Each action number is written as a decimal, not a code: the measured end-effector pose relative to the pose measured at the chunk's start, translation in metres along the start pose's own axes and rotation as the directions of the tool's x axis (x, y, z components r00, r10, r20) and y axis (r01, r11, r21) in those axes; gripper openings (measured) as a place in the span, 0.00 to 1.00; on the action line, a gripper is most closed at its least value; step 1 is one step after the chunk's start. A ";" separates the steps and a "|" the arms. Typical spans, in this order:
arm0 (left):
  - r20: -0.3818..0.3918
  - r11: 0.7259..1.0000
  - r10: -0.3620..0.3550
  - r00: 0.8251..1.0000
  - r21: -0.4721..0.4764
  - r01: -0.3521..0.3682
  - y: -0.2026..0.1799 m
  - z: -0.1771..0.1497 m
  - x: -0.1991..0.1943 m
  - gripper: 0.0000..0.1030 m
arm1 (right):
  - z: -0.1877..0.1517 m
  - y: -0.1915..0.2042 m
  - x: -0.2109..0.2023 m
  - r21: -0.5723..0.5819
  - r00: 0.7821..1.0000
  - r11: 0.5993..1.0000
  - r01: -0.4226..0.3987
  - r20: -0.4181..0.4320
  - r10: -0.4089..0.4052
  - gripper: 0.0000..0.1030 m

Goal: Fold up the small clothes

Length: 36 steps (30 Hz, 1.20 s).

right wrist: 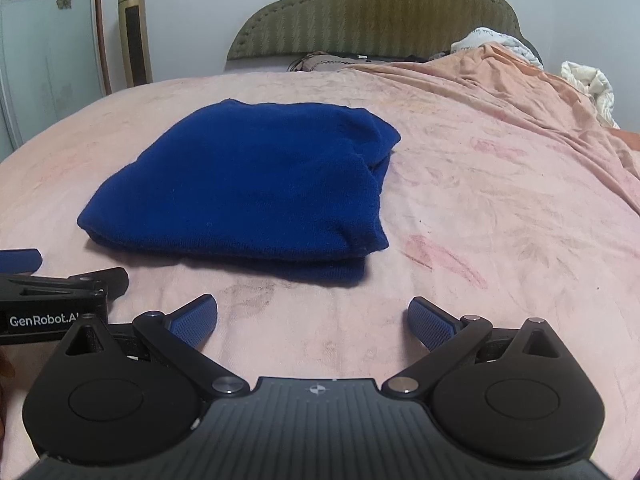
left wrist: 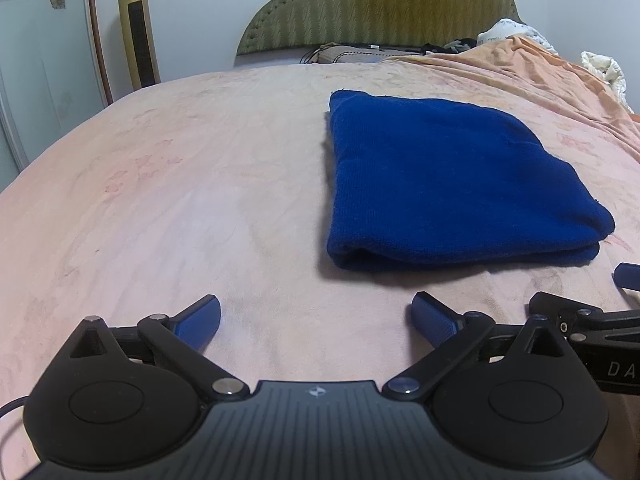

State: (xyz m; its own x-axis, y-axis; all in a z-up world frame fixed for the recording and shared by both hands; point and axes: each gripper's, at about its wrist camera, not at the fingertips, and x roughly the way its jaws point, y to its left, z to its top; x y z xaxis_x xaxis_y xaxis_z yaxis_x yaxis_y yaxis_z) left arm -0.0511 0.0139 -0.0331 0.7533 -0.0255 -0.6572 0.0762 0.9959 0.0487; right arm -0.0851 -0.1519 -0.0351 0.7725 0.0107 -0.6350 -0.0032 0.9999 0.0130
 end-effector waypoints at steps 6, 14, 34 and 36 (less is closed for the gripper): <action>0.000 1.000 0.000 1.000 -0.001 0.000 0.000 0.000 0.000 1.00 | 0.000 0.000 0.000 -0.001 1.000 1.000 -0.001 0.000 0.001 1.00; 0.000 1.000 0.000 1.000 0.000 0.000 -0.001 0.000 0.000 1.00 | 0.000 -0.001 0.000 0.004 1.000 1.000 0.000 0.000 0.000 1.00; -0.008 1.000 0.004 1.000 0.022 -0.004 0.001 0.004 -0.006 1.00 | -0.001 -0.008 -0.006 -0.008 1.000 1.000 0.001 0.005 -0.001 1.00; -0.005 1.000 0.007 1.000 0.018 -0.007 0.003 0.004 -0.008 1.00 | -0.001 -0.007 -0.007 -0.010 1.000 1.000 -0.001 0.006 0.001 1.00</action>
State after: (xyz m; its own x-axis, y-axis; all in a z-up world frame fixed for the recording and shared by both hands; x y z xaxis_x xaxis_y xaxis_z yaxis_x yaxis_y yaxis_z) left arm -0.0538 0.0168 -0.0246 0.7505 -0.0178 -0.6606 0.0824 0.9944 0.0669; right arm -0.0912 -0.1592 -0.0310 0.7763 0.0122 -0.6303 -0.0108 0.9999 0.0060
